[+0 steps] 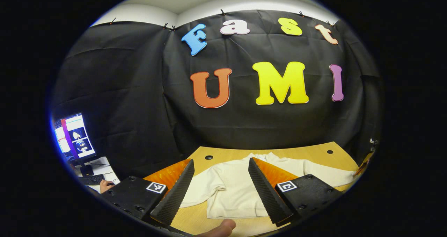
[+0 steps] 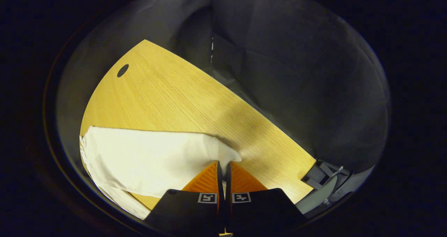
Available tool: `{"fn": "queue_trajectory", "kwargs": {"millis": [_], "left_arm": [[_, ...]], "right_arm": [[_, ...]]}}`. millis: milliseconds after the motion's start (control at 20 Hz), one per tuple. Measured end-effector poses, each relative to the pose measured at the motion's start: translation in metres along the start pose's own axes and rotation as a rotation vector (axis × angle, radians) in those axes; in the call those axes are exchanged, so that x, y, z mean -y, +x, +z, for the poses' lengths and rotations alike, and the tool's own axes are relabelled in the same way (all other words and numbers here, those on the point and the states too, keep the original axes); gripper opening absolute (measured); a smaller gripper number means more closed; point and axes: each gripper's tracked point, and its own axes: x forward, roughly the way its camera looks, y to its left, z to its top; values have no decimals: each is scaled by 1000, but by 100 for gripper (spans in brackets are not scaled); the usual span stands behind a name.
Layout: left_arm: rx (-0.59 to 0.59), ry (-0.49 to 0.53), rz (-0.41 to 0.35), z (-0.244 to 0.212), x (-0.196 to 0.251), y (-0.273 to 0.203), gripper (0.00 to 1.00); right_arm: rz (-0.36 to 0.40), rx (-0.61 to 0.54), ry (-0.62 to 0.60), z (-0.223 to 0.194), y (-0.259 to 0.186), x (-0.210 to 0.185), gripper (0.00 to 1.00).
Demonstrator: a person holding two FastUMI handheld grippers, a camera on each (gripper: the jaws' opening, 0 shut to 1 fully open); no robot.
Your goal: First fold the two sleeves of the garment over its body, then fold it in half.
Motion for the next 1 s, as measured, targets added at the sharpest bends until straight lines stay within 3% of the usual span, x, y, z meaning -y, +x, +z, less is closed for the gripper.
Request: {"fn": "queue_trajectory", "kwargs": {"millis": [400,650,1000], "left_arm": [[22,-46,-49,-3,-19,29,99],[-10,-72,-90,-18,-32,48,99],[-10,-87,-75,-29,-66,69,99]], "right_arm": [[49,60,-36,16,-78,-51,0],[90,111,-163,14,-127,-118,0],[143,163,-350,-17,-171,-227,0]]}}
